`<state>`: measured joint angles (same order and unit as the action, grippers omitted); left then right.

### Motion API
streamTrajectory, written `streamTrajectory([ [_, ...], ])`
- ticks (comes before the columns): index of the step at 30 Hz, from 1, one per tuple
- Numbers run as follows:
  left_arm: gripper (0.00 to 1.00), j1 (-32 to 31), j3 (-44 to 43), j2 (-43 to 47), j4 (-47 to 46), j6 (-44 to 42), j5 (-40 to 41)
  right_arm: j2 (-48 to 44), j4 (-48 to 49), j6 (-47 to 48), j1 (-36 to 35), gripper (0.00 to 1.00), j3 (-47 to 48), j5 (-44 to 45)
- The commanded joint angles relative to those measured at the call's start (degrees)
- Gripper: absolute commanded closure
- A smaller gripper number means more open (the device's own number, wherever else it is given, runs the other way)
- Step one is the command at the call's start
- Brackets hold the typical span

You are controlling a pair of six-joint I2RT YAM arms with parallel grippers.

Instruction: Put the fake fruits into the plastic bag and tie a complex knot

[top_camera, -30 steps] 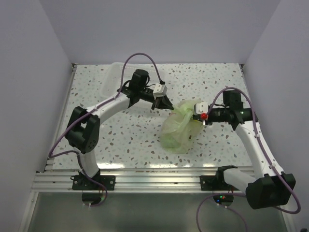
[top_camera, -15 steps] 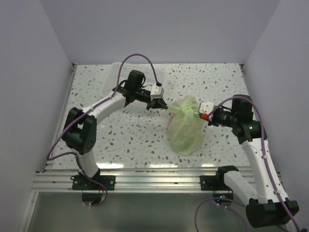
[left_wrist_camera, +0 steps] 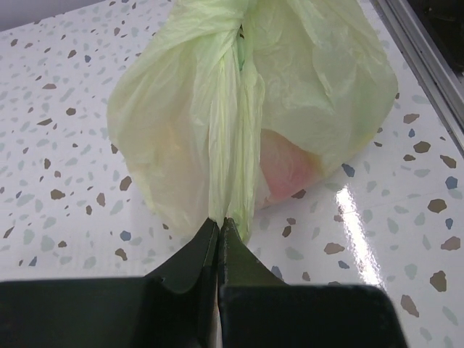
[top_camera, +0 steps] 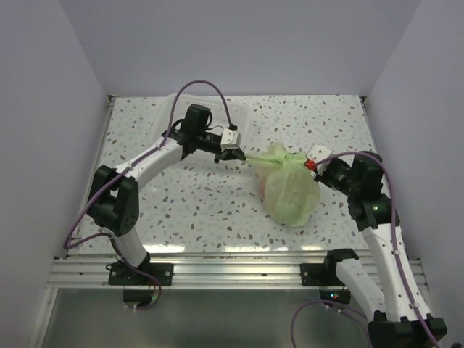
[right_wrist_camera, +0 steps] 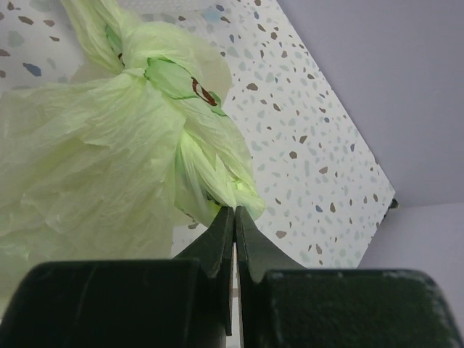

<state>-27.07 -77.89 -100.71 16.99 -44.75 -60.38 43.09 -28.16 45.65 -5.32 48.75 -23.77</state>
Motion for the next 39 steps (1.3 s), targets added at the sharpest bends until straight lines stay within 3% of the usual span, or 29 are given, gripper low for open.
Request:
streamTrajectory([
  [1, 1.00, 4.8, 1.0, 2.6, 4.4, -2.9, 7.1, -3.2, 7.8, -2.8, 1.8, 1.00, 0.1, 14.2],
  [5, 1.00, 5.8, 1.1, 3.3, 5.2, -3.1, 8.3, -5.1, 11.4, -4.3, 2.2, 1.00, -0.3, 15.9],
  [10, 1.00, 5.3, -0.9, 3.7, 4.2, 0.8, 7.5, -4.5, 10.6, -7.8, 2.2, 1.00, 4.4, 2.9],
  [12, 1.00, 4.7, -2.3, 3.2, 5.5, 1.4, 8.1, -1.4, 7.4, -7.2, 2.2, 1.00, 7.9, 5.8],
  [18, 1.00, 6.3, -1.1, 4.0, 6.4, 1.7, 9.5, -0.6, 11.3, -2.2, 3.6, 1.00, 3.6, 13.9],
  [24, 1.00, 9.8, 0.8, 6.0, 5.2, 2.6, 10.4, 0.4, 14.1, 0.8, 12.9, 1.00, -0.7, 14.5],
  [31, 1.00, 14.1, 2.2, 6.5, 5.6, 0.8, 11.6, 4.9, 15.8, 1.5, 25.9, 1.00, -1.0, 7.4],
  [35, 1.00, 14.8, 3.3, 6.2, 5.9, -0.7, 12.0, 7.0, 16.6, 3.0, 29.6, 1.00, -2.5, 4.6],
  [38, 1.00, 14.7, 3.4, 6.0, 6.1, -1.2, 10.4, 8.0, 12.2, 4.1, 30.6, 1.00, -2.4, -1.2],
  [39, 1.00, 14.4, 3.4, 5.8, 5.9, -0.5, 9.5, 8.5, 7.8, 5.6, 30.7, 1.00, -1.0, -9.0],
])
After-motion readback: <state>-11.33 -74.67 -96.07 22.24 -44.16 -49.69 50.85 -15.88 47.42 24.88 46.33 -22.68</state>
